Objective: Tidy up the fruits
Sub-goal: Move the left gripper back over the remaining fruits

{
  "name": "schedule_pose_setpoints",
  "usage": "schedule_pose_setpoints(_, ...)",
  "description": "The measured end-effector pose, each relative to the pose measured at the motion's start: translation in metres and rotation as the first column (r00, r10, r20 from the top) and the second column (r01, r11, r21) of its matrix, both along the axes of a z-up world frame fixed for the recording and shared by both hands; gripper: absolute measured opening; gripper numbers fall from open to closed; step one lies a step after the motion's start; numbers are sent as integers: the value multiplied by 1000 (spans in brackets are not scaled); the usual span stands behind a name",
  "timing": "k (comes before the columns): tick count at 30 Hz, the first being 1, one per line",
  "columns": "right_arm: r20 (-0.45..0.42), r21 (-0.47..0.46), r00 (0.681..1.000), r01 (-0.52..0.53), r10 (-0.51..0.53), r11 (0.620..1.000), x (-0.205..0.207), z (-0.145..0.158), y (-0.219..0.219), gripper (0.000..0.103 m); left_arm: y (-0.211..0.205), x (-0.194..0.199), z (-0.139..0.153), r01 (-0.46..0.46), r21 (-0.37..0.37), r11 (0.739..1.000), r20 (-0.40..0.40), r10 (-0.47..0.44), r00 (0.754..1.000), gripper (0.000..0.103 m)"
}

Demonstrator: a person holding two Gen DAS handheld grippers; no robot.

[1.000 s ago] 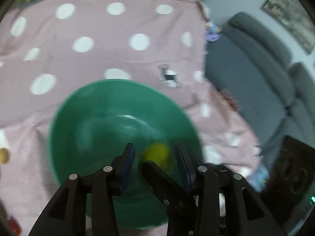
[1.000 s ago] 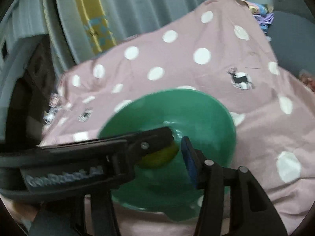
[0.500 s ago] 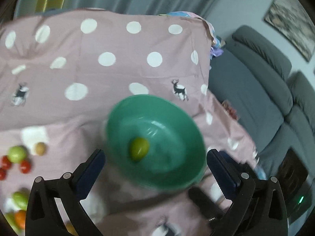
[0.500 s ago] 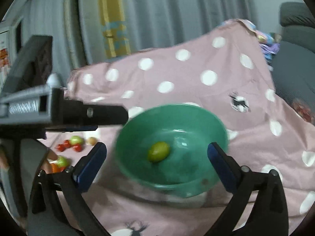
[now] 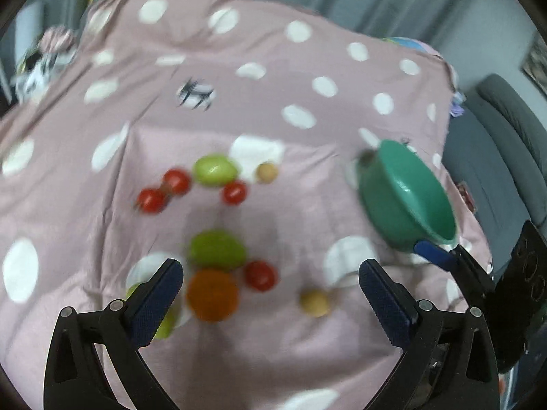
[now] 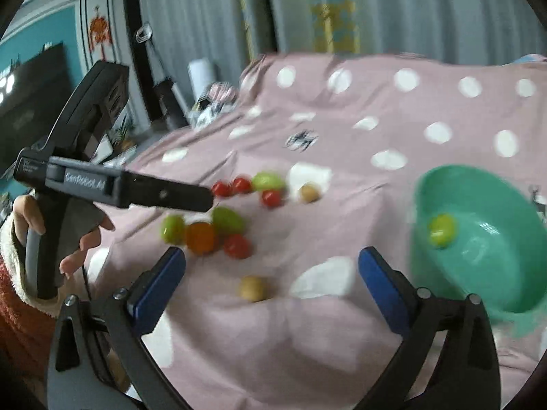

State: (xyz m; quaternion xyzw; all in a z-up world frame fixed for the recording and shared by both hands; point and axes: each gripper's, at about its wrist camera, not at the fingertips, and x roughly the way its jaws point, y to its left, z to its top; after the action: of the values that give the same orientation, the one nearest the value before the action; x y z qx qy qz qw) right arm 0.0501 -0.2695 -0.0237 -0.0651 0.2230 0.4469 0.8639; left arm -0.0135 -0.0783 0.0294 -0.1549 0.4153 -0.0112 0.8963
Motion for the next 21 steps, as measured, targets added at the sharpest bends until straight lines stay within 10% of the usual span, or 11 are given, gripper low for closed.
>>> schedule_pose_setpoints(10, -71, -216, 995, -90, 77, 972, 0, -47, 72, 78, 67, -24, -14, -95, -173, 980, 38, 103, 994, 102)
schedule_pose_setpoints(21, -86, -30, 980, -181, 178, 983, -11, -19, 95, 80, 64, -23, -27, -71, -187, 980, -11, 70, 997, 102)
